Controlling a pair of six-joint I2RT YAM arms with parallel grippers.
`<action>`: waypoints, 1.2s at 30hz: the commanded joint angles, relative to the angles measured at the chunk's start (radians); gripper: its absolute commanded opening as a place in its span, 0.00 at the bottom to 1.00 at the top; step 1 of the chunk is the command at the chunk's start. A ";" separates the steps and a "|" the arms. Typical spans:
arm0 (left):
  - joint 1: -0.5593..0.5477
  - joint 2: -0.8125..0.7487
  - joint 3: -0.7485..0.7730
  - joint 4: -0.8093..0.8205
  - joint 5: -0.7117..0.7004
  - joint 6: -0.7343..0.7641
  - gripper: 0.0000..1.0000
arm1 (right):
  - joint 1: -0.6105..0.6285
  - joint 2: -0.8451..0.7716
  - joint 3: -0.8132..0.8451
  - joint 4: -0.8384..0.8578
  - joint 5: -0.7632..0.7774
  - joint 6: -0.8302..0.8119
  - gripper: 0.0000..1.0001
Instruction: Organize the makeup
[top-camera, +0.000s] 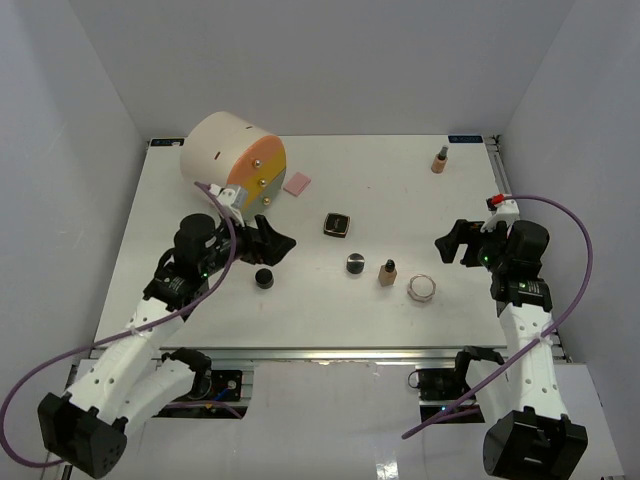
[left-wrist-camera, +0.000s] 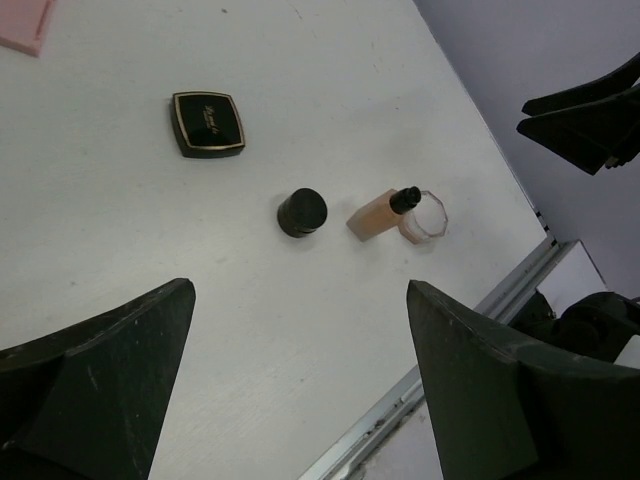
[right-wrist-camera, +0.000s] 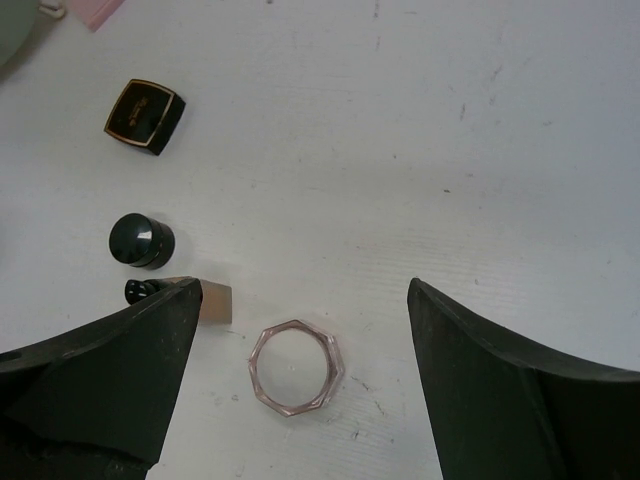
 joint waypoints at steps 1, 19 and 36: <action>-0.249 0.152 0.189 -0.078 -0.323 -0.029 0.98 | 0.001 -0.036 0.029 0.020 -0.227 -0.126 0.90; -0.397 0.931 1.118 -0.554 -1.304 0.011 0.98 | 0.043 -0.019 -0.001 0.007 -0.378 -0.332 0.90; -0.151 1.158 1.371 -0.670 -1.288 -0.179 0.58 | 0.025 -0.022 -0.029 0.031 -0.314 -0.331 0.90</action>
